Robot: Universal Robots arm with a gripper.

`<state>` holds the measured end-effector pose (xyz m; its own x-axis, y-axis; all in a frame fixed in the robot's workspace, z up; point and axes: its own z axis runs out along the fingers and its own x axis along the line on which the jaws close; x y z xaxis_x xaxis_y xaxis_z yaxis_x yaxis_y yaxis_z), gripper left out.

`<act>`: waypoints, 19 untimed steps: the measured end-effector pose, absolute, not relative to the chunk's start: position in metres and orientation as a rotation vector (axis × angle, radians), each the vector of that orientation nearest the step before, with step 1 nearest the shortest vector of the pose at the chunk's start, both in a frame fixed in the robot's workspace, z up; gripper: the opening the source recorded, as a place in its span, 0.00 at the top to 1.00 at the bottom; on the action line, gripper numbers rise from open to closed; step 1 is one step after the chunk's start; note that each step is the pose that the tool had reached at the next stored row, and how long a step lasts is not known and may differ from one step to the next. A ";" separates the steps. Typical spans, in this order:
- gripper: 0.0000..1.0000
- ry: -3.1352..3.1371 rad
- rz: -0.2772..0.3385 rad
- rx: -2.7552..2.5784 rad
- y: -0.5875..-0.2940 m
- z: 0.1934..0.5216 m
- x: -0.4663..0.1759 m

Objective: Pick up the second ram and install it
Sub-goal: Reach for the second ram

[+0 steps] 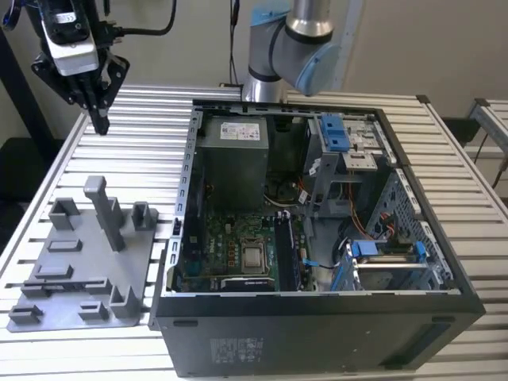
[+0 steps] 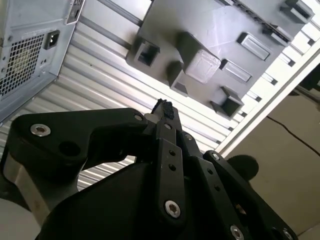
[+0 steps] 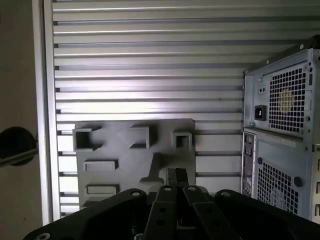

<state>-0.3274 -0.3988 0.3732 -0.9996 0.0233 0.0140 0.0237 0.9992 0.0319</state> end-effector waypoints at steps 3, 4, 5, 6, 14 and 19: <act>0.89 -3.127 -0.050 -0.032 -0.399 0.372 -0.339; 0.89 -3.127 -0.050 -0.030 -0.399 0.372 -0.343; 0.89 -3.127 -0.050 -0.029 -0.399 0.372 -0.347; 0.89 -3.127 -0.050 -0.027 -0.399 0.372 -0.351; 0.89 -3.127 -0.050 -0.017 -0.399 0.371 -0.374; 0.89 -3.127 -0.050 -0.014 -0.399 0.370 -0.379</act>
